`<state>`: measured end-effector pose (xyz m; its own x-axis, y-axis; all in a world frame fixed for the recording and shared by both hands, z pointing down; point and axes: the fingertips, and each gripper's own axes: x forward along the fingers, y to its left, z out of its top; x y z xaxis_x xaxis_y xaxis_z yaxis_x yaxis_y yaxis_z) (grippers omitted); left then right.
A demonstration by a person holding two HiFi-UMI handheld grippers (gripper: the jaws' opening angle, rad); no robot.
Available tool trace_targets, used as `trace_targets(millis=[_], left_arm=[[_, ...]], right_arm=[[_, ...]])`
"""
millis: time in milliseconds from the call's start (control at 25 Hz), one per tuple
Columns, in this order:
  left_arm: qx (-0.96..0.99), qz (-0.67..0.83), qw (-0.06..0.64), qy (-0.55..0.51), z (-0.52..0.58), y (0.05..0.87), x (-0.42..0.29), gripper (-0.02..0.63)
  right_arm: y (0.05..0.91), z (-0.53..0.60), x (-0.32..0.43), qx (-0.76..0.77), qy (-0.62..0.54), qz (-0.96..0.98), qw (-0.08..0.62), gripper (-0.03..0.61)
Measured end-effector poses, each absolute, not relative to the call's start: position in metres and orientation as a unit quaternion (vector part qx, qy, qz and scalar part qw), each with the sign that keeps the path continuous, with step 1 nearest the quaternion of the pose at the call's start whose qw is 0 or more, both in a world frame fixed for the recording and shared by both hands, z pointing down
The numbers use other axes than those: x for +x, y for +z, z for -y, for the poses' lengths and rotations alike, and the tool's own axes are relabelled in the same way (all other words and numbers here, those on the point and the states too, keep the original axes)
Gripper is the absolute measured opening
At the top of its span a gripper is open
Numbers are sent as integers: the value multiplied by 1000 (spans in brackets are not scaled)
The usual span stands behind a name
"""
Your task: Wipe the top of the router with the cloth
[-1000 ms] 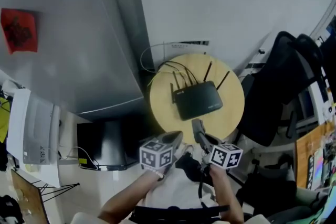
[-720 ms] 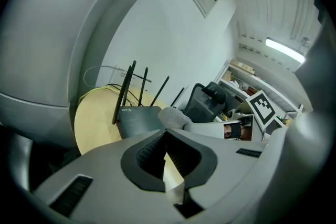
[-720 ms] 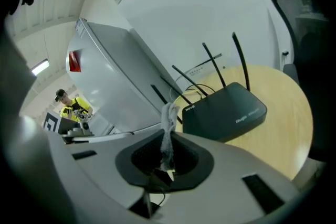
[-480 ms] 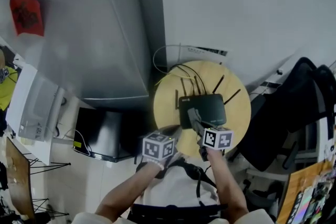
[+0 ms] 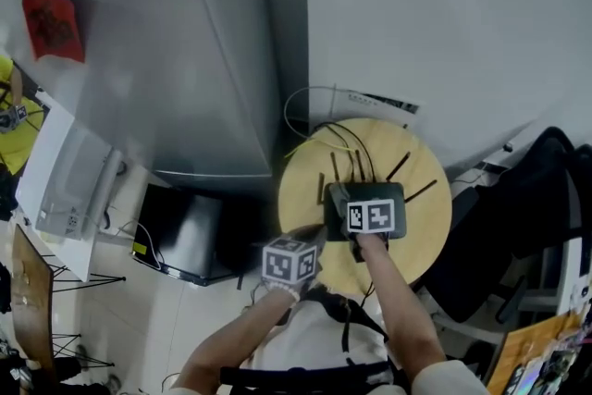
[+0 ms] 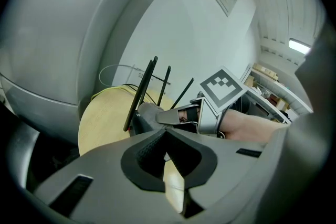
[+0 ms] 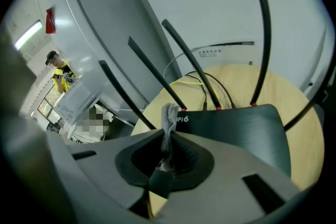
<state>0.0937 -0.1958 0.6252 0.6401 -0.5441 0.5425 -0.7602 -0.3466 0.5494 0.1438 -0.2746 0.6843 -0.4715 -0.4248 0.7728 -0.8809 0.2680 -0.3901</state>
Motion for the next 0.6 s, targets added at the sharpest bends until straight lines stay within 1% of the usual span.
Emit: trace_targets(millis=[400,600], left_arm=[[793,412,429,133,191,636,92,-2],[797,412,420,135,197,629,95,-3]], right_arm=[[708,296,123,414,416,749,308,38],[706,298,141,436,406,741,308,38]])
